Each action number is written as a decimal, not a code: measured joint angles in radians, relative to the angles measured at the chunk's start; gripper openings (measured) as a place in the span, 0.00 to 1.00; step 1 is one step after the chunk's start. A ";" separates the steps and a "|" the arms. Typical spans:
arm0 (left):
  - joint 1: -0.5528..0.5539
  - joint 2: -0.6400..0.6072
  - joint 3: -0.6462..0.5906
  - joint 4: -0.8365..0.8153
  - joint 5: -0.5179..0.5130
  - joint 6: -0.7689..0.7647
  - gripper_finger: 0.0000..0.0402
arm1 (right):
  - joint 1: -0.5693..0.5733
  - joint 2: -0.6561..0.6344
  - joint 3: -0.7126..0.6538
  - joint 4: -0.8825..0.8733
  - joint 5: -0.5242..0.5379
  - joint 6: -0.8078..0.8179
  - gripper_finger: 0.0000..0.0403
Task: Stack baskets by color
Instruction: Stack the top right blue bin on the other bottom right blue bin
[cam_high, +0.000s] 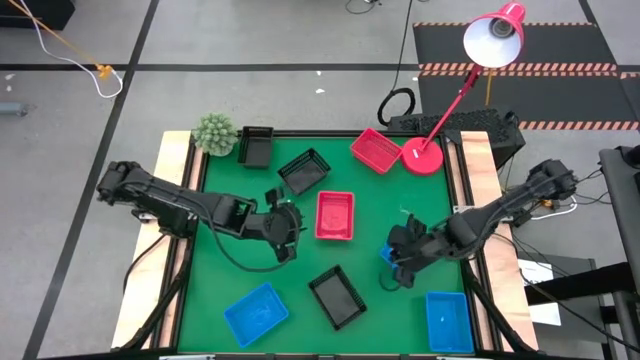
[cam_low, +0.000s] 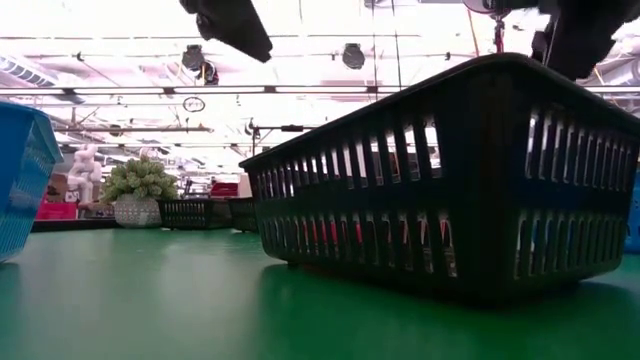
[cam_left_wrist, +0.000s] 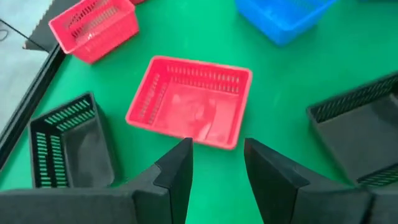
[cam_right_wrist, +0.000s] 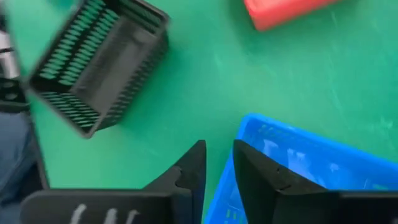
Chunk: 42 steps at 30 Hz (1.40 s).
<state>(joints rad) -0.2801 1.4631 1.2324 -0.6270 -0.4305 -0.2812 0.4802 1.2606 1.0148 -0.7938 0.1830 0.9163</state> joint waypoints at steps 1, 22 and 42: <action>-0.004 -0.001 -0.001 0.014 0.000 -0.008 0.37 | 0.000 0.019 0.003 -0.008 -0.003 0.026 0.20; -0.104 0.000 -0.005 0.113 0.002 -0.043 0.37 | 0.014 0.130 0.007 0.010 -0.084 0.353 0.25; -0.191 0.004 -0.005 0.116 0.001 -0.036 0.37 | 0.012 0.243 0.007 0.024 -0.124 0.355 0.34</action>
<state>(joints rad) -0.4707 1.4670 1.2278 -0.5110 -0.4300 -0.3172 0.4919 1.5035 1.0217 -0.7694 0.0590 1.2718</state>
